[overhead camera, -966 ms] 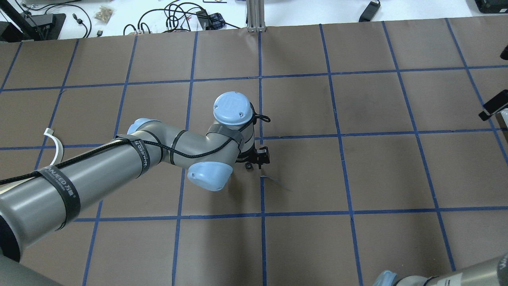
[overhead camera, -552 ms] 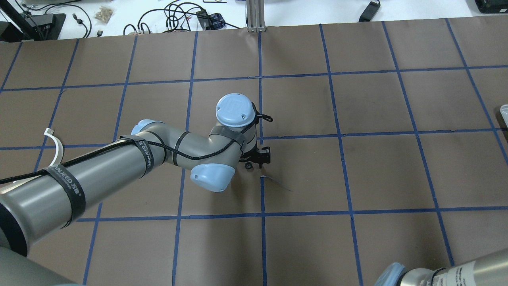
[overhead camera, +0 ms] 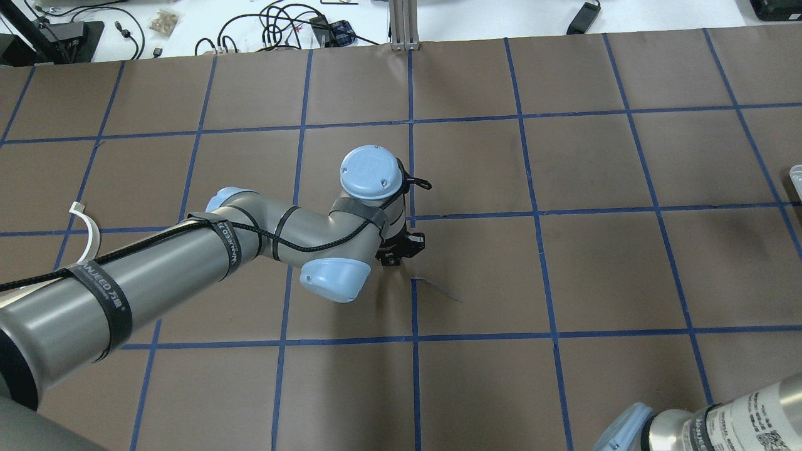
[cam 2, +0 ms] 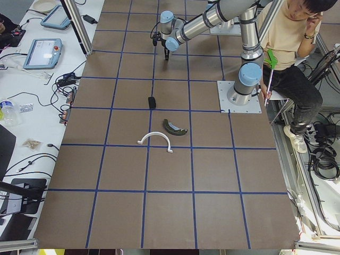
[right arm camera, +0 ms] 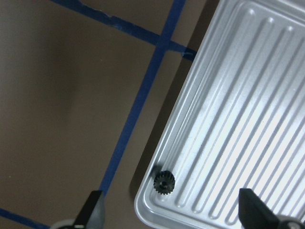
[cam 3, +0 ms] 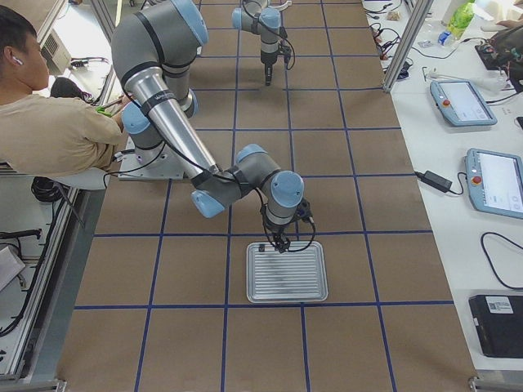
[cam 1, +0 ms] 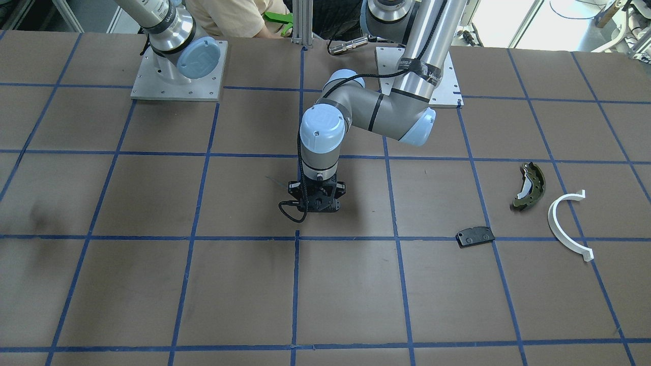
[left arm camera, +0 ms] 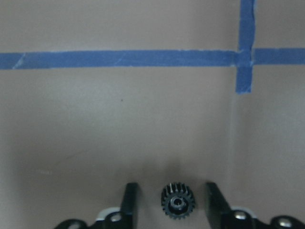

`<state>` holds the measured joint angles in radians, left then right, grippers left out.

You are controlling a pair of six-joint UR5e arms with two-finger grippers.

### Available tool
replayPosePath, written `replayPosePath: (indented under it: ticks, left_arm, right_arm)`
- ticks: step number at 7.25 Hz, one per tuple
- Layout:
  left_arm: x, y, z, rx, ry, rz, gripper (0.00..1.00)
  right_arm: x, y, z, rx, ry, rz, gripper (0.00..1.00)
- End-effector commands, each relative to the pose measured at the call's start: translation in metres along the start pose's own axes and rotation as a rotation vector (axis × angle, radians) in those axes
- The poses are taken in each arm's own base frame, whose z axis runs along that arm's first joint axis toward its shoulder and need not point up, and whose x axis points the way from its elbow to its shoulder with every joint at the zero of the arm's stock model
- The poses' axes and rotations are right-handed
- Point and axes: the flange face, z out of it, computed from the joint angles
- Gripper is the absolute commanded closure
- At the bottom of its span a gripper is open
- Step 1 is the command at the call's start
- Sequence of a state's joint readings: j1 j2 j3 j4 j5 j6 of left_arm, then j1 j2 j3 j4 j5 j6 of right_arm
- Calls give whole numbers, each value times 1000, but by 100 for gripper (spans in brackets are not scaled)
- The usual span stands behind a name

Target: Place bearing gear from tray to pile

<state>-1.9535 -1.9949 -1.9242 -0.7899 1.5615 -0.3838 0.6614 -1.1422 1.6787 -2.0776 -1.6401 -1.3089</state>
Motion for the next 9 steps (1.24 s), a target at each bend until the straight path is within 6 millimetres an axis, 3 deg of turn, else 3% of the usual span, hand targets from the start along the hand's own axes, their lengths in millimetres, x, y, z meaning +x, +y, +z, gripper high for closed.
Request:
replayPosePath:
  ticks: [1, 2, 3, 4, 5, 7, 9]
  left_arm:
    - [-3, -2, -16, 25, 8, 4, 100]
    - [-11, 1, -25, 27, -1, 3, 100]
    - [-35, -6, -35, 9, -10, -43, 100]
    - [-82, -12, -38, -17, -17, -119, 100]
    - [-137, -19, -37, -32, -26, -76, 100]
    - [-227, -9, -49, -40, -47, -55, 100]
    - [-341, -3, -48, -77, -77, -2, 100]
  right_arm:
    - [10, 3, 21, -13, 7, 1, 0]
    - [15, 8, 35, -25, -7, 10, 5]
    - [20, 14, 49, -30, -22, 24, 14]
    - [25, 18, 60, -32, -35, 37, 15]
    - [25, 19, 63, -44, -37, 35, 23]
    - [24, 23, 64, -81, -35, 43, 24]
    - [22, 25, 67, -95, -45, 42, 26]
